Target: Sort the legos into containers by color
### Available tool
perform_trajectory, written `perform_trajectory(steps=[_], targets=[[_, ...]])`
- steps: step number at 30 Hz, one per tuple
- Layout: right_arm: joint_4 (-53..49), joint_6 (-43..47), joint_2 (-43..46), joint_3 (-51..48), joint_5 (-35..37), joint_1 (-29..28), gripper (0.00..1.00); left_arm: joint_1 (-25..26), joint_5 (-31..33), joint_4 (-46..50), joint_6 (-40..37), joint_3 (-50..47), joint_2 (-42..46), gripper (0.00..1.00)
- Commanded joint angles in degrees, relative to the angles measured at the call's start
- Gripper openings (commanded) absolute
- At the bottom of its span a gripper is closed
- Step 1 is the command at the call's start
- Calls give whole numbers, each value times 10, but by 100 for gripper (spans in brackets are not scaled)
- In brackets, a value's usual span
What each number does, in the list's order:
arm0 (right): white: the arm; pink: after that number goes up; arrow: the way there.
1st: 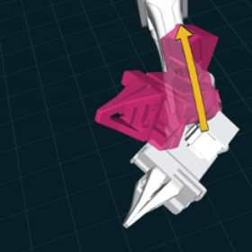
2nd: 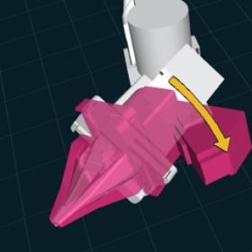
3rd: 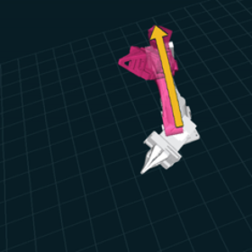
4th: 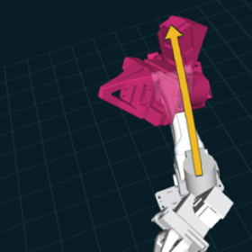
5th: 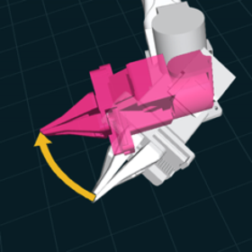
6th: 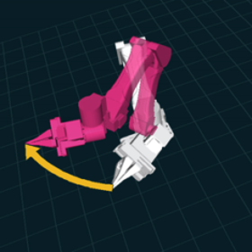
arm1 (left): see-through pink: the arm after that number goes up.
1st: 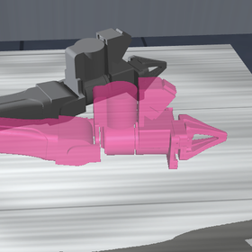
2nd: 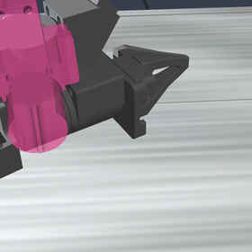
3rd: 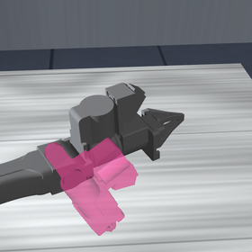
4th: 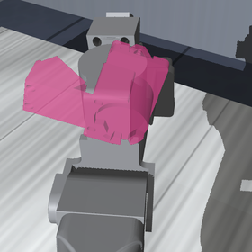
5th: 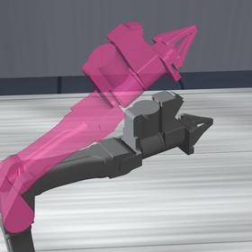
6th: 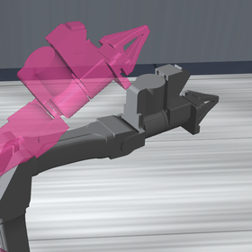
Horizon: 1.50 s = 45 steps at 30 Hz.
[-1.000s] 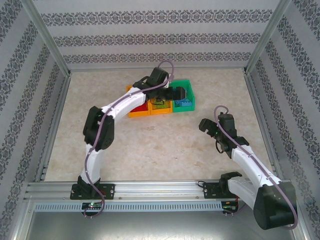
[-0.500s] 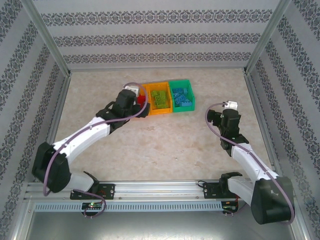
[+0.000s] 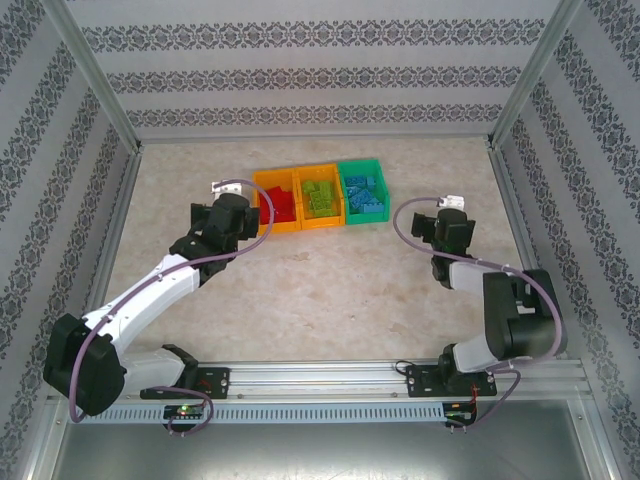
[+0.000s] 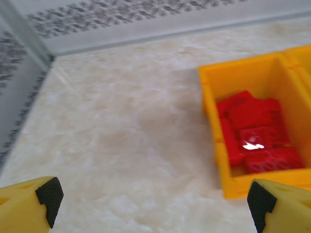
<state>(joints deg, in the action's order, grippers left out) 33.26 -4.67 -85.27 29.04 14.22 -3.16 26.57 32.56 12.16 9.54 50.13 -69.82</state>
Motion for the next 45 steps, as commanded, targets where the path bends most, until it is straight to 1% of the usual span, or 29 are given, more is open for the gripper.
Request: perform_trajectory(steps=[1, 3, 4, 6, 7, 8, 9, 11, 13, 15, 17, 19, 21, 23, 25, 28, 31, 32, 45], targets=[[30, 30, 3, 5, 19, -17, 98, -16, 93, -37, -11, -32, 19, 99], [46, 24, 5, -5, 5, -10, 98, -27, 78, -86, -35, -61, 28, 99], [45, 23, 10, -9, -3, -6, 98, -33, 63, -116, -55, -77, 30, 99], [87, 21, 14, -32, -30, 1, 98, -47, 26, -176, -96, -108, 32, 99], [120, 19, 12, -51, -57, 10, 98, -53, 4, -213, -124, -127, 30, 99], [207, 19, -13, -76, -69, 14, 98, -60, -12, -257, -141, -148, 28, 99], [262, 17, -35, -90, -64, 14, 98, -68, -33, -293, -150, -167, 25, 99], [157, 20, 0, -68, -70, 15, 98, -93, -93, -344, -156, -197, 17, 99], [219, 27, -22, -80, -83, 13, 98, -120, -133, -369, -140, -206, -4, 99], [168, 28, -7, -69, -85, 13, 98, -141, -157, -395, -129, -207, -39, 99], [197, 28, -16, -76, -85, 13, 98, -152, -161, -421, -146, -207, -78, 99], [174, 28, -7, -71, -84, 13, 98, -162, -169, -462, -154, -223, -98, 99], [189, 29, -12, -74, -84, 13, 98, -178, -213, -494, -151, -245, -101, 99], [181, 29, -9, -72, -85, 13, 98, -194, -256, -537, -146, -269, -116, 99], [181, 30, -10, -72, -85, 13, 98, -204, -275, -580, -148, -283, -134, 99], [182, 30, -10, -73, -85, 13, 98, -230, -307, -564, -128, -266, -148, 99], [181, 28, -10, -72, -86, 13, 98, -251, -316, -547, -104, -242, -177, 99], [182, 28, -11, -72, -87, 14, 98, -264, -332, -527, -95, -232, -180, 99], [181, 28, -10, -72, -87, 14, 98, -266, -335, -532, -92, -234, -180, 99]])
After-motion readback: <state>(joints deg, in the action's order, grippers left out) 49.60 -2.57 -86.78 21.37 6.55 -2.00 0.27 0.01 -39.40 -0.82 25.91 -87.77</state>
